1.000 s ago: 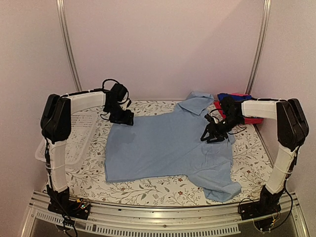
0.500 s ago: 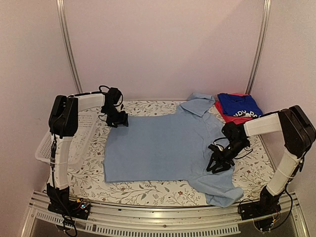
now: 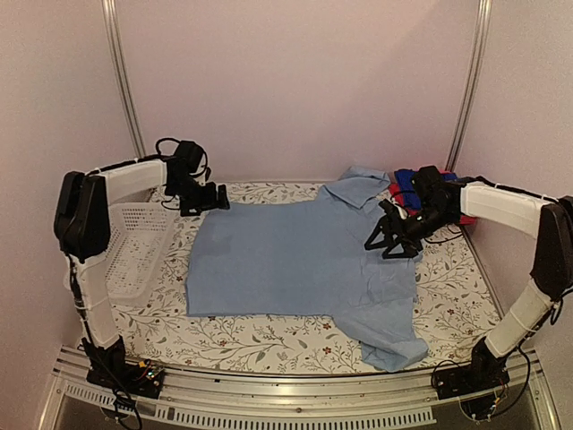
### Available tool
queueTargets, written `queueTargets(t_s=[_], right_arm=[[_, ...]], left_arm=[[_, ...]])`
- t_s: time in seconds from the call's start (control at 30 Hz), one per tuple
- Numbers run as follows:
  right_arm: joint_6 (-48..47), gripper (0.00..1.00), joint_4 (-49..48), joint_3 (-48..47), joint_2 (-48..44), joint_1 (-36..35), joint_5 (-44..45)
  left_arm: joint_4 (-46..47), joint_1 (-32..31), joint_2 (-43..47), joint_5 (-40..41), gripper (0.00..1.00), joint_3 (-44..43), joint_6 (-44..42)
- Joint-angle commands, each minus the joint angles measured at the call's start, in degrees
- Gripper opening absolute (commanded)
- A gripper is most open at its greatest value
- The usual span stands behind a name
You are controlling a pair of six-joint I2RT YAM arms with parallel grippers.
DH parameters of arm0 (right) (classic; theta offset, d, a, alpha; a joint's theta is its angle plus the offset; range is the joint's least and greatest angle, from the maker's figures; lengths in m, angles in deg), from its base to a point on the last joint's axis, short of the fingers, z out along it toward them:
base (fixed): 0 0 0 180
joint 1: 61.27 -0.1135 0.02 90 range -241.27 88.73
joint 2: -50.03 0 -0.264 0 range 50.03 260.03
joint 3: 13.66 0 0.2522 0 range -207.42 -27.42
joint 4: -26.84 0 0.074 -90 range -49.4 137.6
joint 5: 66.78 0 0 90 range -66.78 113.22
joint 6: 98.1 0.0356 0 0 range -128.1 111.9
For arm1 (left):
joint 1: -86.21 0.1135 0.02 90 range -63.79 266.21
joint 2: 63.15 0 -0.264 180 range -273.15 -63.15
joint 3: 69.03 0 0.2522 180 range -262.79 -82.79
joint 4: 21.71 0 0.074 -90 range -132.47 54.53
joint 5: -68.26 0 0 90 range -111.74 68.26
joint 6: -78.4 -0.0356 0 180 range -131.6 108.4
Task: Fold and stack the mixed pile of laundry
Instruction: Smooth out the flattened shirt at the center of the board, then pick up the flattened shirt from the center of the board.
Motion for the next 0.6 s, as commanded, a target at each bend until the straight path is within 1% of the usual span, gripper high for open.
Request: queueTargets(t_s=[0.0, 0.03, 0.1, 0.13, 0.2, 0.23, 0.27, 0.33, 0.37, 0.47, 0.57], right_arm=[[6.34, 0.90, 0.75, 9.44, -14.22, 3.65, -0.99], [7.81, 0.95, 0.09, 12.19, -17.76, 5.43, -2.62], [10.87, 0.97, 0.45, 16.52, -23.22, 9.47, -5.24], [11.85, 0.94, 1.72, 17.99, -25.27, 9.84, -5.44], [13.00, 0.84, 5.48, 20.22, -27.89, 9.86, -4.83], [13.61, 0.79, 7.71, 21.51, -28.49, 9.90, -3.58], [13.85, 0.76, 9.42, 22.95, -29.19, 9.88, -2.46], [14.50, 0.71, 11.75, 26.45, -30.85, 9.91, 0.42], [14.94, 0.70, 12.32, 28.29, -31.91, 9.86, 1.18], [16.96, 0.67, 13.31, 34.69, -34.89, 9.86, -0.37], [16.54, 0.66, 16.60, 37.54, -36.71, 9.46, -0.10]], left_arm=[[7.88, -2.33, 22.45, -5.04, 1.00, 14.12, 10.10], [9.37, -2.26, 26.67, -7.41, 1.00, 19.50, 12.90], [15.13, -2.70, 36.24, -12.99, 1.00, 29.28, 17.04], [15.11, -3.83, 40.10, -12.05, 1.00, 32.93, 19.64], [11.82, -7.03, 45.73, -9.84, 1.00, 37.86, 24.33], [9.35, -8.94, 47.71, -8.85, 0.97, 39.80, 26.76], [7.04, -11.00, 49.28, -7.76, 0.95, 41.38, 29.09], [4.54, -16.46, 52.42, -4.98, 0.93, 44.67, 34.19], [3.81, -18.36, 53.86, -3.53, 0.92, 46.21, 38.03], [1.69, -20.18, 57.05, -2.39, 0.90, 50.28, 44.75], [-1.83, -20.89, 57.52, -1.05, 0.89, 50.69, 47.39]])
